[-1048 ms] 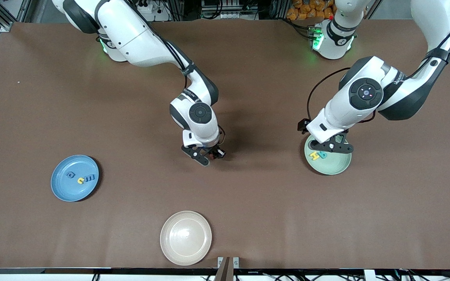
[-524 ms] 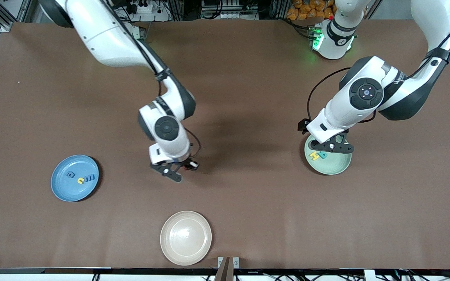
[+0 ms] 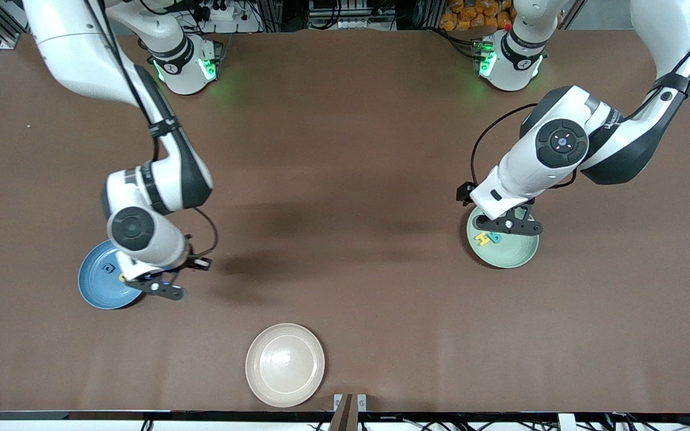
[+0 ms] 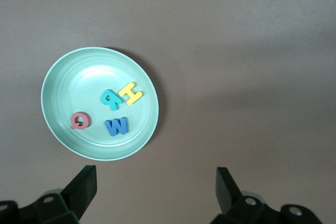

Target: Sort upper and lower case letters into plates

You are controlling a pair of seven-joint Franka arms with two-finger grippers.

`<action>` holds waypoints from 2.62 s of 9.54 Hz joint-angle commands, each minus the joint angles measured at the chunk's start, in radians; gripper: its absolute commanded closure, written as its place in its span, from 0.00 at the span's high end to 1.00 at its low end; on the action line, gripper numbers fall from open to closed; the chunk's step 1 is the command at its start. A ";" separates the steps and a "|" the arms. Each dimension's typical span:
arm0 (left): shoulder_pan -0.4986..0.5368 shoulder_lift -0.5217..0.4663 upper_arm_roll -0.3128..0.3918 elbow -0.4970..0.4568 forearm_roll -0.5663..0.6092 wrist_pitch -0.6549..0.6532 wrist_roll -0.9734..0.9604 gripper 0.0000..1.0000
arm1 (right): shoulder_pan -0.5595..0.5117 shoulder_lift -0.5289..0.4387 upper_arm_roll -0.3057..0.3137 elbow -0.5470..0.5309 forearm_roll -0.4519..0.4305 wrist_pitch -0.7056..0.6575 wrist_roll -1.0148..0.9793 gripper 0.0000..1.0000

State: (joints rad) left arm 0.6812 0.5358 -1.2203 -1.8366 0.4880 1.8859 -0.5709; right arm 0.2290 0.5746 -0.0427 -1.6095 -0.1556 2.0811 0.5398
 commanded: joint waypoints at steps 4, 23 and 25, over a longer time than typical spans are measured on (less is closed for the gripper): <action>-0.002 -0.007 -0.004 0.013 -0.022 -0.021 -0.001 1.00 | -0.088 -0.025 -0.120 -0.052 -0.007 0.011 -0.282 0.09; 0.044 -0.023 0.050 0.519 -0.028 -0.401 0.355 1.00 | -0.178 -0.552 0.004 0.121 0.197 -0.432 -0.624 1.00; -0.045 -0.132 0.249 0.528 -0.157 -0.403 0.402 1.00 | -0.177 -0.553 -0.009 0.132 0.188 -0.458 -0.614 1.00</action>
State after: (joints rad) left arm 0.7082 0.4929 -1.1163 -1.3228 0.4394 1.5113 -0.2175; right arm 0.0385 0.0127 -0.0337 -1.5030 0.0195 1.6507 -0.0675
